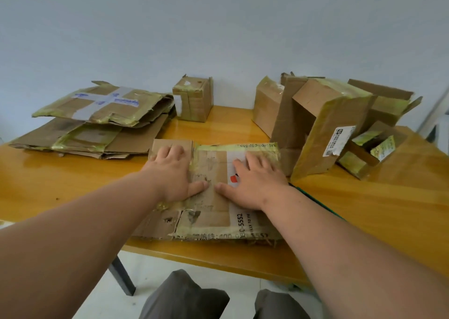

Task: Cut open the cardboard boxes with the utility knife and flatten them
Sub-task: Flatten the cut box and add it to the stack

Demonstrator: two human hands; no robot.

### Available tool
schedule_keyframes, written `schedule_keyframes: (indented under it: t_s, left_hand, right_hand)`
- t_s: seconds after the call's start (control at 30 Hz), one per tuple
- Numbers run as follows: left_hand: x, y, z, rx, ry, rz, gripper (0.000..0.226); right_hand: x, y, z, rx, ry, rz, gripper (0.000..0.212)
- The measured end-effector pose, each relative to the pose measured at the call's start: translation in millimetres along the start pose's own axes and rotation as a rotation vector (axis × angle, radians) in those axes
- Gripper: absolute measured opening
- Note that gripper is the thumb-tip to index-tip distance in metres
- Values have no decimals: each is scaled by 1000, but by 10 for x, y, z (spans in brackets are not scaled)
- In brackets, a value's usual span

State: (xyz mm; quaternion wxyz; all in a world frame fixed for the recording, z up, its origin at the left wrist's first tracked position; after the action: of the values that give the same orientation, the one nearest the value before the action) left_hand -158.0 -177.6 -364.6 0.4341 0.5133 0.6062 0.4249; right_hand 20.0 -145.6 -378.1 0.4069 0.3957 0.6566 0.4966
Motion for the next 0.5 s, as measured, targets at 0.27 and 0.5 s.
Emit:
schedule_keyframes:
  t_s: [0.27,0.5]
  left_hand:
    - [183,-323,-98,-203,10,-149,112]
    - [47,-138,-6,-22,30,-74,99]
  right_hand:
    - [211,-174,123,47,-18,-85,110]
    - [-30,-26,-61,-33,-9,56,86]
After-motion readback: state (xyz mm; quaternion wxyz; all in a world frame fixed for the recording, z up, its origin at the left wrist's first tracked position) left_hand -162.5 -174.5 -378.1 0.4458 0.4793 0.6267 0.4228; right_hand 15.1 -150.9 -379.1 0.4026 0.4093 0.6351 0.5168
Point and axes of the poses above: each hand's wrist, its own x-axis towards the middle knuckle, its own y-axis out of the back of the hand, z = x × y, the point moved 7 cm from there along x, towards the middle knuckle, and after that the axes turned 9 degrees about x, right-handed, at the moved point
